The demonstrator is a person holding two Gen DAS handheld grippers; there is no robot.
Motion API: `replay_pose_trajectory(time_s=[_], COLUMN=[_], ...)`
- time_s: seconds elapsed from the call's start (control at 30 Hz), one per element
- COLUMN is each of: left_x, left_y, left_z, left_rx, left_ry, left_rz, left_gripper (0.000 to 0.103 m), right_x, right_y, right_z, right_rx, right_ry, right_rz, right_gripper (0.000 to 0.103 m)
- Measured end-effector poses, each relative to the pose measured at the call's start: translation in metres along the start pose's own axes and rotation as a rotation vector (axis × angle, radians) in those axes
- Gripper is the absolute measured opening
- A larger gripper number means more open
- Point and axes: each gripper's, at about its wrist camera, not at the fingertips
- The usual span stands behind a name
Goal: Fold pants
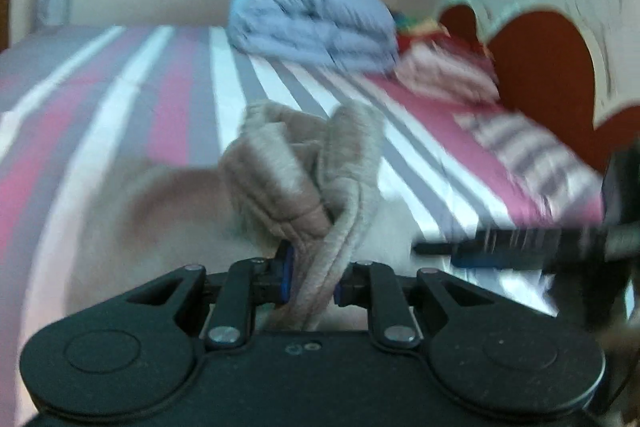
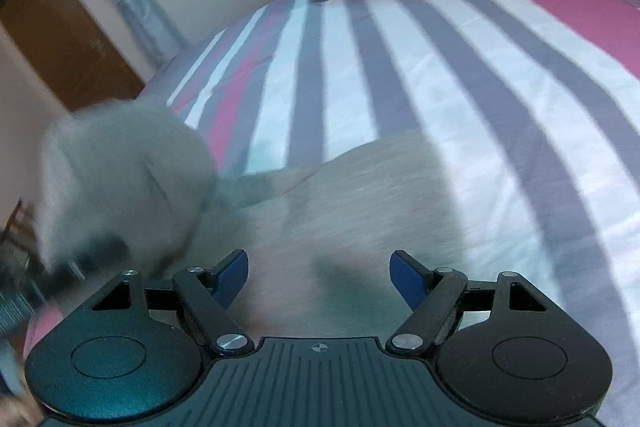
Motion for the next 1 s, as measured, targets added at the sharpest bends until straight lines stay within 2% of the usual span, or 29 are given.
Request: replay_pose_trajectory(time_s=[0.17, 0.27, 0.3, 0.33, 0.37, 0.4, 0.43, 0.5, 0.6, 0.73, 0.83, 0.93, 0.97, 1.0], left_x=[0.024, 0.027, 0.029, 0.03, 0.031, 0.027, 0.027, 0.022, 0.007, -0.031, -0.061, -0.083, -0.088, -0.093], left_y=[-0.03, -0.035, -0.035, -0.033, -0.03, -0.032, -0.033, -0.033, -0.023, -0.007, 0.002, 0.004, 0.003, 0.003], left_z=[-0.028, -0.028, -0.027, -0.026, -0.025, -0.016, -0.012, -0.003, 0.004, 0.017, 0.019, 0.013, 0.01, 0.007], left_rx=[-0.102, -0.127, -0.138, -0.156, -0.166, -0.171, -0.167, -0.166, -0.175, -0.17, -0.163, -0.179, -0.19, -0.201], left_ry=[0.058, 0.084, 0.081, 0.068, 0.06, 0.062, 0.065, 0.063, 0.065, 0.095, 0.153, 0.194, 0.196, 0.197], left_rz=[-0.149, -0.232, -0.244, -0.241, -0.235, -0.235, -0.241, -0.239, -0.155, 0.026, 0.151, 0.229, 0.25, 0.276], left_gripper=[0.009, 0.018, 0.026, 0.039, 0.048, 0.064, 0.07, 0.07, 0.072, 0.078, 0.078, 0.078, 0.078, 0.078], right_x=[0.028, 0.029, 0.027, 0.026, 0.024, 0.023, 0.021, 0.018, 0.013, 0.002, -0.003, -0.01, -0.015, -0.02], right_y=[0.003, 0.004, 0.006, 0.006, 0.007, 0.008, 0.007, 0.009, 0.014, 0.016, 0.013, 0.012, 0.013, 0.012], right_z=[0.021, 0.023, 0.019, 0.017, 0.013, 0.01, 0.008, 0.005, 0.001, -0.017, -0.03, -0.037, -0.038, -0.039], right_rx=[0.024, 0.018, 0.011, 0.002, -0.011, -0.022, -0.027, -0.033, -0.041, -0.134, -0.204, -0.219, -0.217, -0.219], right_ry=[0.03, 0.095, 0.118, 0.143, 0.164, 0.184, 0.199, 0.223, 0.228, 0.197, 0.165, 0.169, 0.172, 0.174], right_rz=[-0.068, -0.103, -0.113, -0.126, -0.143, -0.164, -0.182, -0.213, -0.23, -0.192, -0.195, -0.187, -0.17, -0.148], right_gripper=[0.078, 0.078, 0.078, 0.082, 0.096, 0.101, 0.103, 0.103, 0.103, 0.103, 0.103, 0.103, 0.101, 0.093])
Point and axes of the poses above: each gripper's, at about its wrist camera, not at the fingertips, and z roughly against the way its jaws point, x to its right, y to its top, and after that the axes turned 9 degrees about z, right-handed
